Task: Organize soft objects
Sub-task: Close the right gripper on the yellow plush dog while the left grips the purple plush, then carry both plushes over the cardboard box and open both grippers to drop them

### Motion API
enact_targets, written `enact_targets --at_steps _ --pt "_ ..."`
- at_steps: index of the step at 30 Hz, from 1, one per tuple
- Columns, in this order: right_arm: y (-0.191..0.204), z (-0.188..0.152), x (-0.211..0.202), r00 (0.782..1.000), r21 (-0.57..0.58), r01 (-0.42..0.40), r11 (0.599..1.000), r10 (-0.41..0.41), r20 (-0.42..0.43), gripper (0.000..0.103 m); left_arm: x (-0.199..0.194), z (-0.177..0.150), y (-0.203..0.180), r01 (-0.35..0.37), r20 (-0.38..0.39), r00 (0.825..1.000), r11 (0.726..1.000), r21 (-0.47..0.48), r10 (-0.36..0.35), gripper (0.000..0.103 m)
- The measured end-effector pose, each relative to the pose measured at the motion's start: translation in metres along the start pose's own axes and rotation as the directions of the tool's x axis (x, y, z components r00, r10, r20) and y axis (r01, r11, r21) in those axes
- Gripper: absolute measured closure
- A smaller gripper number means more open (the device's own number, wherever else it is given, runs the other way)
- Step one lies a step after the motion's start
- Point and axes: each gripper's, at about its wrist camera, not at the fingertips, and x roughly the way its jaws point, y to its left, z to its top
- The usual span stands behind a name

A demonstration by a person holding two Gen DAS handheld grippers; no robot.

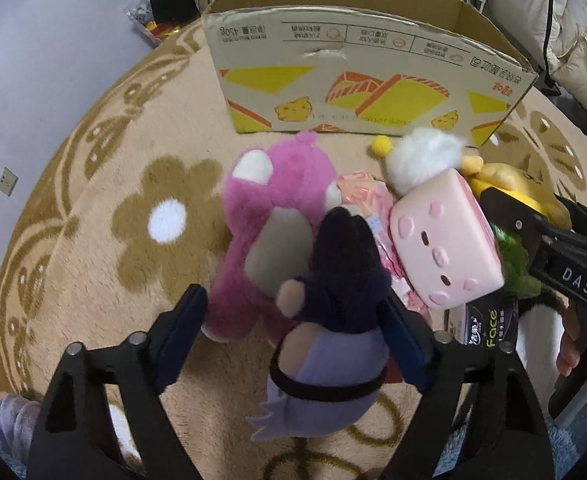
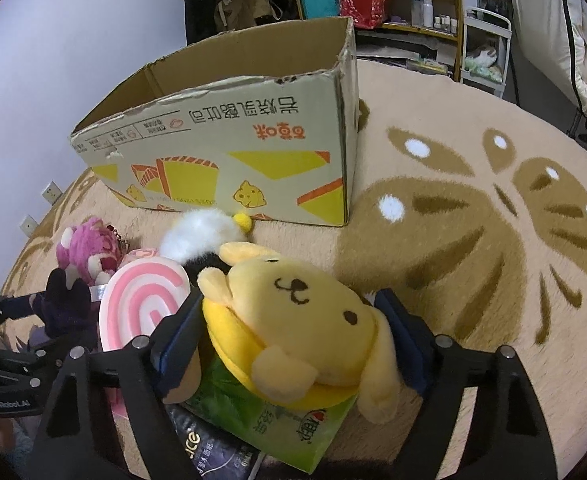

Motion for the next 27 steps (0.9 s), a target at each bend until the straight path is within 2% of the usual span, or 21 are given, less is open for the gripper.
enact_targets --at_steps 7,12,20,22,27 --pt "0.006 -0.001 -0.009 0.999 -0.035 0.018 0.999 -0.017 0.031 0.022 -0.011 -0.002 0.004 0.024 0.043 0.999 0.999 -0.029 -0.023 0.053" --pt "0.015 -0.002 -0.02 0.998 -0.062 0.023 0.998 -0.019 0.066 0.023 -0.02 -0.001 0.005 0.013 0.082 0.997 1.0 -0.021 -0.011 0.06" --pt "0.018 -0.005 -0.035 0.994 -0.055 0.043 0.998 -0.037 0.101 0.023 -0.032 -0.004 0.01 0.01 0.133 0.991 1.0 -0.026 -0.007 0.063" --pt "0.018 -0.007 -0.039 0.993 -0.053 0.05 0.997 -0.044 0.109 0.023 -0.037 -0.004 0.011 0.014 0.15 0.989 1.0 -0.024 -0.01 0.067" --pt "0.019 -0.008 -0.054 0.987 -0.057 0.065 0.996 -0.056 0.152 0.023 -0.05 -0.006 0.014 0.004 0.204 0.979 1.0 -0.017 -0.001 0.071"
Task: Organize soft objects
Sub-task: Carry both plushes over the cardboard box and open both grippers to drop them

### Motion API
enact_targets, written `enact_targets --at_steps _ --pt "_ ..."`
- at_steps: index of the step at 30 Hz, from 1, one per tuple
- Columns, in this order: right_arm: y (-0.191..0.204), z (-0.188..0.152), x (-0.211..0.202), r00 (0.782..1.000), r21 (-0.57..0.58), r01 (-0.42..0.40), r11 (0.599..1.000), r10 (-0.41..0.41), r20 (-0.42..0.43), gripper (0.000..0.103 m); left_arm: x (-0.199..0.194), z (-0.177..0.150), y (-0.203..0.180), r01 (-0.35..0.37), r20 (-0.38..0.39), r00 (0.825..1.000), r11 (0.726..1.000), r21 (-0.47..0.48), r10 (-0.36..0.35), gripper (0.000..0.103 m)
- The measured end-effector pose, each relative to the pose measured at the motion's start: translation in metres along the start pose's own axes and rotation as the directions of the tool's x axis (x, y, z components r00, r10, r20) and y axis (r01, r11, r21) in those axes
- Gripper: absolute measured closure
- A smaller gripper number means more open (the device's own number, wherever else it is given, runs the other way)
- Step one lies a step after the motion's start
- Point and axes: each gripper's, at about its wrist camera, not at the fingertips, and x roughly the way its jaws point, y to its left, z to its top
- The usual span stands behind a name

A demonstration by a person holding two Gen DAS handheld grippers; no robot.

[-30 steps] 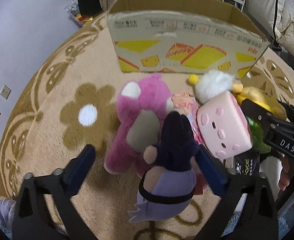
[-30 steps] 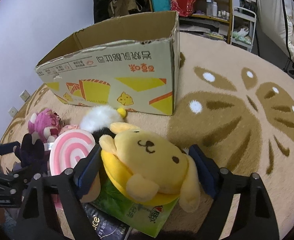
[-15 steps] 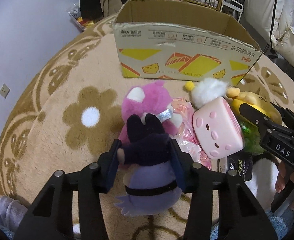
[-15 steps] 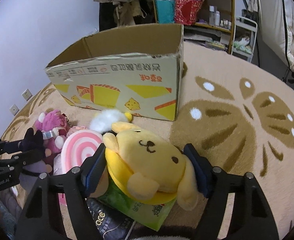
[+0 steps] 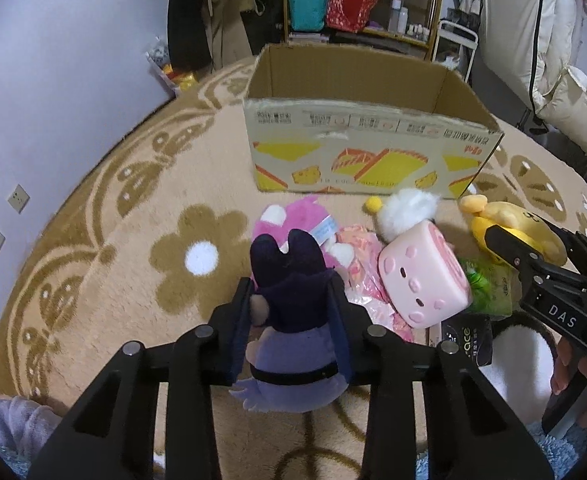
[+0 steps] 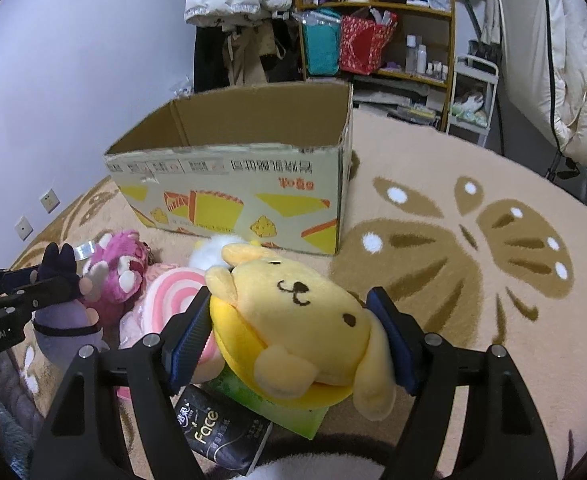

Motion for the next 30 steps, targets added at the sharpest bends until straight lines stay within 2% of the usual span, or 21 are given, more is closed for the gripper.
enact_targets --at_steps 12,19,28,30 --pt "-0.001 0.011 -0.041 0.993 0.026 -0.008 1.0 0.005 0.119 0.023 -0.033 0.012 0.014 -0.024 0.14 0.99 0.999 -0.027 0.027 0.071" --pt "0.005 0.026 -0.066 0.978 0.008 -0.027 1.0 0.025 0.206 0.023 -0.061 0.033 0.012 -0.061 0.241 0.969 0.998 0.015 0.055 0.071" --pt "0.014 0.054 -0.068 0.971 -0.039 -0.028 0.999 0.036 0.236 0.023 -0.09 0.071 0.007 -0.123 0.336 0.937 0.99 0.065 0.094 0.071" --pt "0.014 0.061 -0.065 0.97 -0.041 -0.031 0.999 0.04 0.239 0.023 -0.091 0.081 0.01 -0.115 0.342 0.935 0.992 0.057 0.089 0.071"
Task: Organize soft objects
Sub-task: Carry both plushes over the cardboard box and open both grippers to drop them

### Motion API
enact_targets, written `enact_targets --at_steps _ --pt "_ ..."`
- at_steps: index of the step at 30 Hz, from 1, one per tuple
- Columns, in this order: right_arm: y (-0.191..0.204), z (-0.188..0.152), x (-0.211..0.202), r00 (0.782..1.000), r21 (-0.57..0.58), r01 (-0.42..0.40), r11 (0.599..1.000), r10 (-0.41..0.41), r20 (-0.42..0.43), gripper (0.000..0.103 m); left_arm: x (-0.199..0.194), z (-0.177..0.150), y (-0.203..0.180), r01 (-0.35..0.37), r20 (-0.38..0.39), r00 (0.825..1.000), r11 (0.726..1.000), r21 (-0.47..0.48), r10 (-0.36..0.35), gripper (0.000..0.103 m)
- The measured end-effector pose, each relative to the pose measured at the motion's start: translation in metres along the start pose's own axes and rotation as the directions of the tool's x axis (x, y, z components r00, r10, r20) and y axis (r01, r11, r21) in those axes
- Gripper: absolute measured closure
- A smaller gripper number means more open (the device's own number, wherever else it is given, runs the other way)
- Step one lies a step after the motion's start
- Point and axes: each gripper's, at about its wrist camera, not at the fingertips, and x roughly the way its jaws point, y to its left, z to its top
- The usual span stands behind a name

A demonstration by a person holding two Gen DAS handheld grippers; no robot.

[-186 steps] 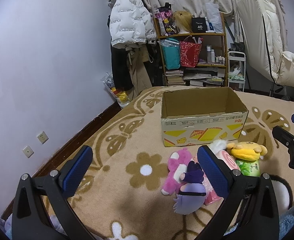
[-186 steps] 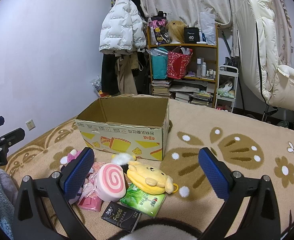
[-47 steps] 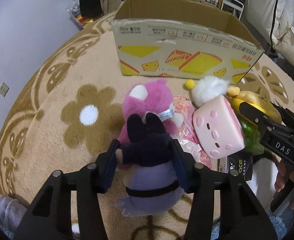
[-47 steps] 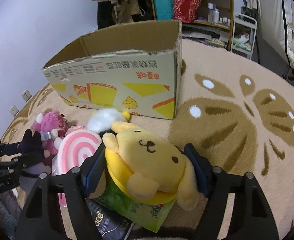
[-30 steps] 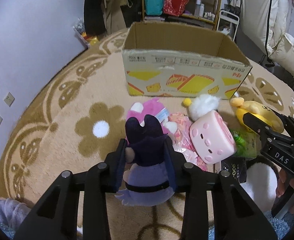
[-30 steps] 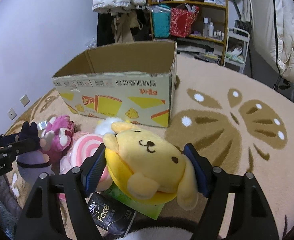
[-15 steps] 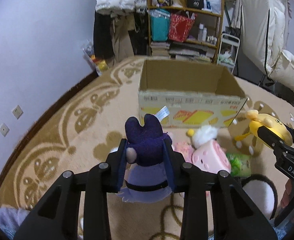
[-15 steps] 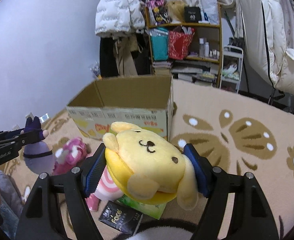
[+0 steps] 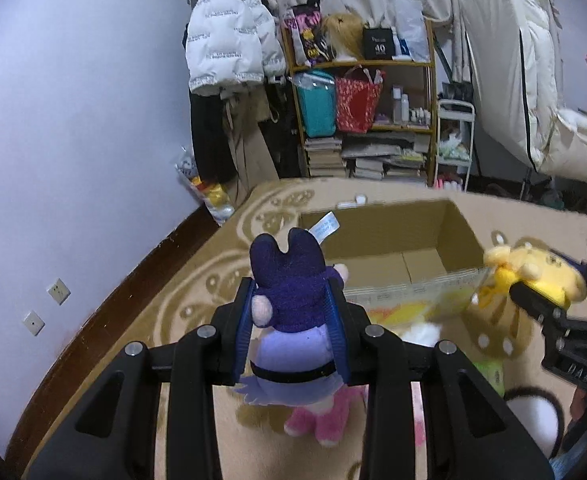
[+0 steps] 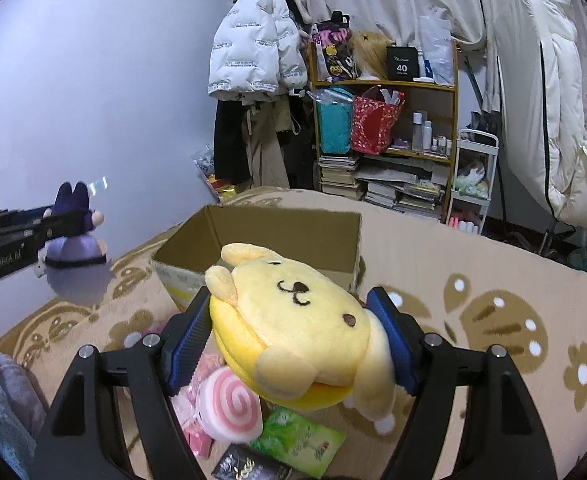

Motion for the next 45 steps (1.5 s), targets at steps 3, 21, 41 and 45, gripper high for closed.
enact_targets --at_steps 3,21,41,45 --pt "0.001 0.011 0.005 1.0 -0.02 -0.003 1.0 0.003 0.023 0.023 0.007 0.019 0.006 0.032 0.007 0.999 0.999 -0.02 -0.032 0.071" --pt "-0.005 0.059 0.068 0.998 -0.045 -0.016 0.999 0.019 0.063 0.022 0.084 0.059 0.008 0.058 0.037 0.998 0.998 -0.003 -0.058 0.07" --pt "-0.013 0.033 0.104 1.0 -0.049 -0.019 0.999 0.019 0.006 0.016 0.146 0.035 -0.023 0.126 -0.072 0.99 0.992 0.006 -0.125 0.029" --pt "-0.015 0.034 0.101 1.0 -0.059 -0.02 0.998 0.02 0.006 0.004 0.145 0.033 -0.015 0.097 -0.072 0.993 0.995 -0.027 -0.099 0.019"
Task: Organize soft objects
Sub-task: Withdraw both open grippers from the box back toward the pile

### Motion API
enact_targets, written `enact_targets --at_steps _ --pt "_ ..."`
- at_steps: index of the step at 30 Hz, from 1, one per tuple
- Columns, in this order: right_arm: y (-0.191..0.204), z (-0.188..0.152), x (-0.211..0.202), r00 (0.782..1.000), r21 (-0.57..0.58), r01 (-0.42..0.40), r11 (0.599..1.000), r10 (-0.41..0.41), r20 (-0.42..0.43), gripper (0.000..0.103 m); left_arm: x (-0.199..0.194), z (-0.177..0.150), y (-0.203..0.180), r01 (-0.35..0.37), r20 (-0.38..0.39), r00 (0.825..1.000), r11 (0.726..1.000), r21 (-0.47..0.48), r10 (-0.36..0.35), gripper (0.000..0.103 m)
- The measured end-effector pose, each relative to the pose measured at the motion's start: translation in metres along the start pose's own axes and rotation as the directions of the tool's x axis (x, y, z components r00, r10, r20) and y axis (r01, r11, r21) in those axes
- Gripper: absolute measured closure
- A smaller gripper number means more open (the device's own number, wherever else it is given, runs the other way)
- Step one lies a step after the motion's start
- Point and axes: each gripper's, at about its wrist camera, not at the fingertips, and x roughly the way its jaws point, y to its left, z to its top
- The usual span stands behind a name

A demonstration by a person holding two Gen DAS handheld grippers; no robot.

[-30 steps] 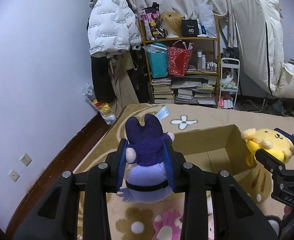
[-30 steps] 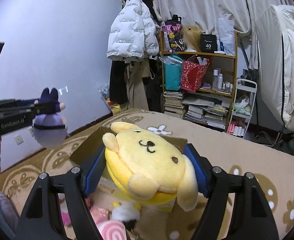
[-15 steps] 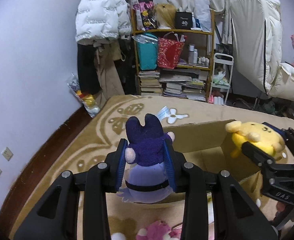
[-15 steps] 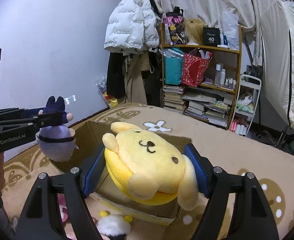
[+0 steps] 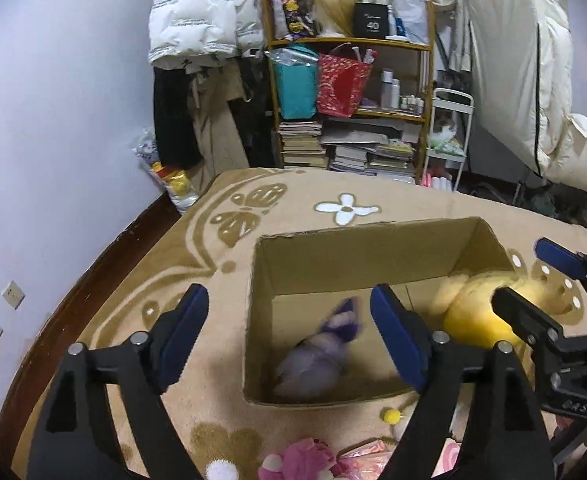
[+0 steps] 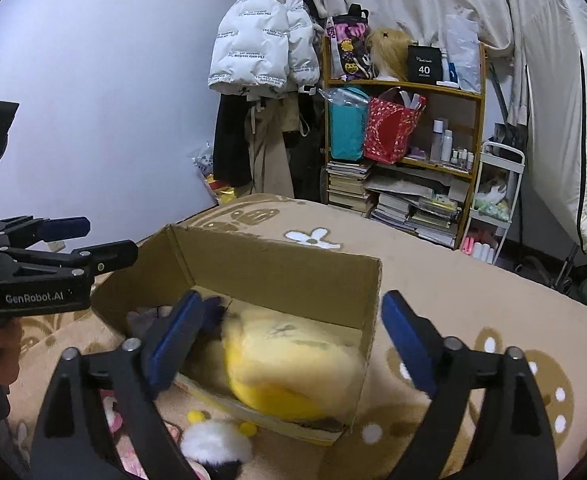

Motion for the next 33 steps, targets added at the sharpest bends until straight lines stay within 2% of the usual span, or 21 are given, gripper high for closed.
enact_targets --at_steps 2,4,6,15,26,33 --pt "-0.001 0.001 -0.004 1.0 0.015 0.003 1.0 -0.003 0.009 0.0 0.0 0.0 0.003 -0.01 -0.01 1.0 1.0 -0.001 0.01 0.018" --pt "-0.003 0.002 -0.009 1.0 0.032 0.004 0.999 -0.005 0.014 0.0 -0.005 0.0 0.006 -0.043 -0.003 0.999 0.999 0.002 0.043 0.006" --pt "-0.005 0.003 -0.013 1.0 0.043 0.008 0.999 -0.008 0.011 0.0 -0.012 0.0 0.011 -0.071 0.006 0.997 0.997 -0.009 0.071 0.0" --pt "0.0 0.009 -0.039 1.0 0.055 0.023 0.998 -0.023 -0.001 0.0 -0.048 -0.001 0.028 -0.107 0.021 0.994 0.993 -0.05 0.108 0.0" --pt "0.01 0.014 -0.083 0.999 0.068 0.048 0.997 -0.049 0.021 0.0 -0.106 -0.016 0.039 -0.14 0.004 0.99 0.989 -0.042 0.14 0.0" --pt "0.021 0.012 -0.11 0.998 0.06 0.056 0.997 -0.058 0.035 0.0 -0.14 -0.038 0.042 -0.204 0.002 0.979 0.979 0.001 0.204 0.0"
